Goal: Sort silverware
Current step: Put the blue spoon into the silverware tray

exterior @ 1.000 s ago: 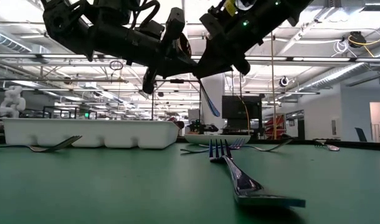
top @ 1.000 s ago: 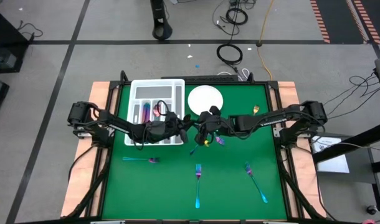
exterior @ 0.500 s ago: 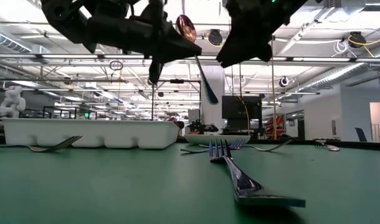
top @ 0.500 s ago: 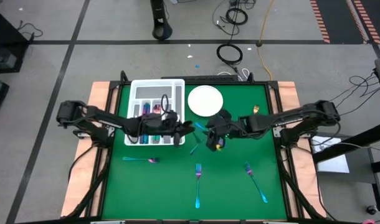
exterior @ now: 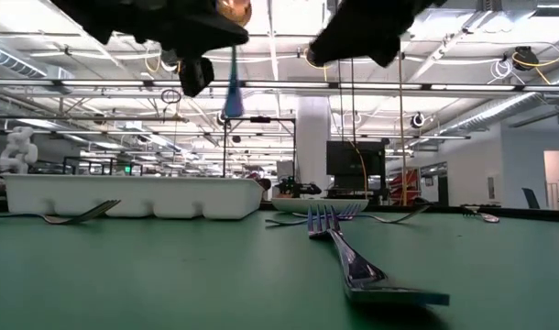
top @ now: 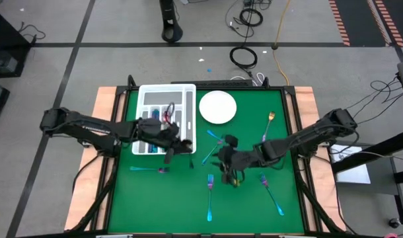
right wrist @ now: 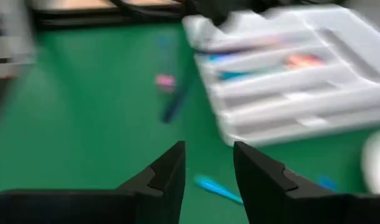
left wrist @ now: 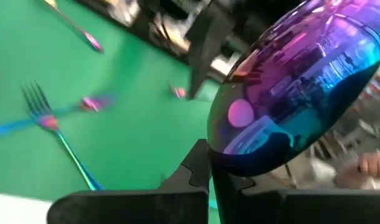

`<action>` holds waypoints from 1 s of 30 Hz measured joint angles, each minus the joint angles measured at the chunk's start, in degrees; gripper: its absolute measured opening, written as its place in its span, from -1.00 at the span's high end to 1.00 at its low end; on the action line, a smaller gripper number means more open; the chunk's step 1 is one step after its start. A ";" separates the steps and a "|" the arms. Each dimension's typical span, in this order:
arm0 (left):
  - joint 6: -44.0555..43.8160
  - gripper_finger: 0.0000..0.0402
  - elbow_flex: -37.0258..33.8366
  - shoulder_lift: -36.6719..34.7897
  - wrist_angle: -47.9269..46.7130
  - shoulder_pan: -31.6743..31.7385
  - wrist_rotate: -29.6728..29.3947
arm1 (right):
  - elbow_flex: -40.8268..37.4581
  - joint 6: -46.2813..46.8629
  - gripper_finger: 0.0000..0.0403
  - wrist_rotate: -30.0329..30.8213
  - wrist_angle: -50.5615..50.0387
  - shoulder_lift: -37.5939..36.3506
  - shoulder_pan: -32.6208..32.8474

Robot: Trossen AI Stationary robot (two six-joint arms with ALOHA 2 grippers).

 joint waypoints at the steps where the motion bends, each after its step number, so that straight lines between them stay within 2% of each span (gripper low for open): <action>1: -0.02 0.99 0.00 0.08 -1.15 -1.03 0.01 | 0.00 -1.33 0.38 -1.72 1.67 0.04 0.76; 3: -0.63 0.99 0.00 1.21 -1.52 -3.18 -0.64 | 0.00 -3.10 0.38 -4.60 5.57 0.01 1.93; 6: -2.85 0.99 -0.02 2.99 -1.22 -5.83 -2.70 | 0.00 -5.12 0.38 -3.50 10.45 -0.01 3.78; 9: -4.78 0.99 -0.02 4.70 -1.03 -8.39 -6.01 | 0.02 -7.33 0.38 1.78 14.13 -0.03 5.16; 13: -6.03 0.99 -0.02 6.95 -0.96 -11.40 -9.72 | 0.02 -10.85 0.38 12.60 16.06 -0.03 7.07; 15: -6.03 0.99 -0.02 7.68 -0.94 -12.44 -11.35 | 0.03 -11.99 0.38 14.60 18.31 0.36 7.79; 17: -6.01 0.99 -0.02 8.22 -0.63 -13.07 -12.51 | 0.07 -12.15 0.38 14.13 19.78 1.06 8.12; 23: -5.99 0.99 0.00 9.46 3.19 -13.24 -13.41 | 0.07 -14.64 0.34 7.18 25.60 5.96 5.70; 30: -5.97 0.99 0.00 11.31 4.08 -14.04 -13.39 | 0.04 -19.00 0.17 7.69 32.66 8.98 3.73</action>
